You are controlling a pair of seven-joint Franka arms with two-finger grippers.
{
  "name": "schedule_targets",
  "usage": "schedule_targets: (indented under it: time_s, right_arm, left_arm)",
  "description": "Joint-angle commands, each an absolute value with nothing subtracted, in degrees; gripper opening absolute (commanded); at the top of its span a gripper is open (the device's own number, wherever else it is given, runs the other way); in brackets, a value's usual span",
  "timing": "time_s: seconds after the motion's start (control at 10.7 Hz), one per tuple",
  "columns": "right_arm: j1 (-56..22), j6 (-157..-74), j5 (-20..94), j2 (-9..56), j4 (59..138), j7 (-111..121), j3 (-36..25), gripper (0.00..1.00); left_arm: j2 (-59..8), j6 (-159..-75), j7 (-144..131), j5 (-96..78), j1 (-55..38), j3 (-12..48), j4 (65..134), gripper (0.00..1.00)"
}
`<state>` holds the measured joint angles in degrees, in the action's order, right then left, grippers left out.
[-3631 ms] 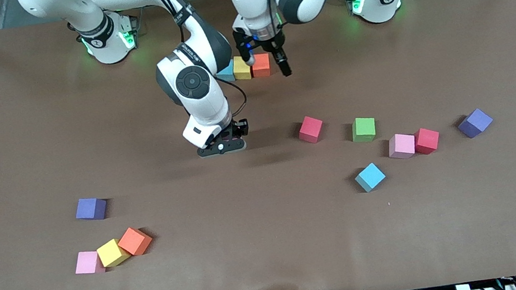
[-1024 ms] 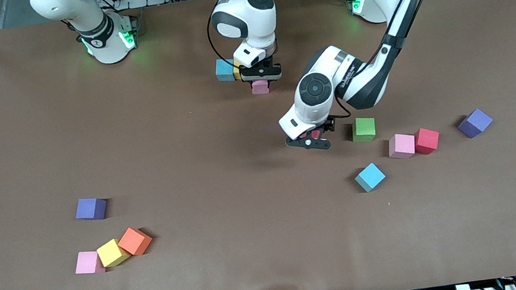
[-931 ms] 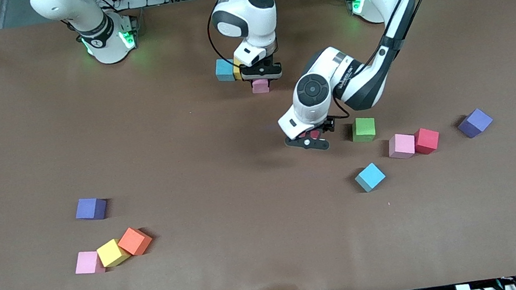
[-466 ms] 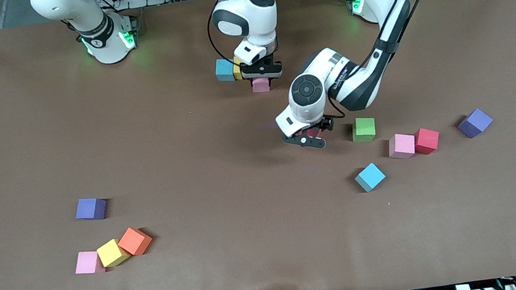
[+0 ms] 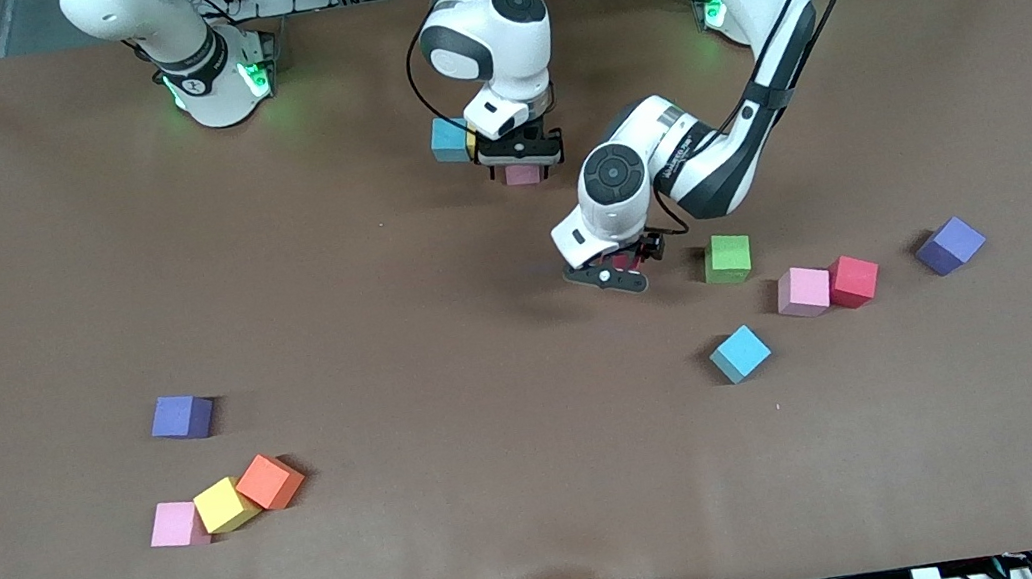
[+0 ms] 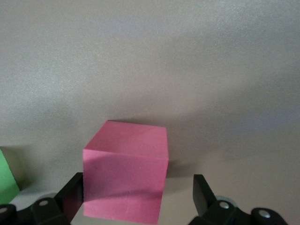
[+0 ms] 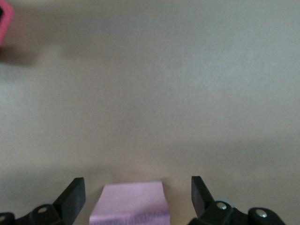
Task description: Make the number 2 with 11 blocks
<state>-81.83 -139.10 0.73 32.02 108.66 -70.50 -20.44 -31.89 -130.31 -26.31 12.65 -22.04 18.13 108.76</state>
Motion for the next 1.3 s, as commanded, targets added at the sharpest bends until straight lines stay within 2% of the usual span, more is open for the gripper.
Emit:
schedule_targets:
  time_s: [0.0, 0.09, 0.28, 0.37, 0.47, 0.65, 1.02, 1.21]
  right_arm:
    - [-76.49, -135.97, -0.44, 26.29, 109.34, -64.89, -19.60, 1.00]
    - [-74.38, -134.92, -0.27, 25.15, 109.25, -61.47, -19.34, 1.00]
    - [-70.07, -132.20, -0.26, 23.21, 108.11, -52.52, -19.34, 1.00]
    - [-67.87, -131.06, -0.18, 22.51, 107.41, -47.16, -19.42, 1.00]
    - [-65.59, -130.26, 0.00, 21.72, 107.23, -41.54, -19.68, 1.00]
    - [-60.06, -130.17, 0.17, 20.48, 107.23, -28.37, -19.86, 1.00]
    - [-54.34, -130.25, 0.44, 21.00, 107.14, -8.32, -23.91, 1.00]
    - [-49.16, -130.78, 5.15, 22.05, 106.44, 7.22, -23.99, 1.00]
  left_arm:
    - [-32.17, -131.57, -27.25, 14.33, -21.88, 18.37, 108.99, 1.00]
    - [-32.34, -132.09, -26.99, 14.33, -21.88, 18.37, 108.90, 0.99]
    - [-32.96, -132.97, -26.98, 14.33, -21.88, 18.28, 108.63, 0.59]
    - [-32.96, -133.07, -26.98, 14.33, -21.88, 18.28, 108.63, 0.42]
    - [-32.61, -133.15, -27.16, 14.67, -21.71, 18.37, 108.20, 0.33]
    - [-31.65, -133.15, -28.73, 13.54, -21.45, 18.54, 106.79, 0.30]
    - [-32.08, -133.15, -38.56, 13.18, -22.23, 21.52, 103.63, 0.31]
    - [-32.17, -133.15, -44.00, 13.18, -22.67, 23.90, 103.71, 0.30]
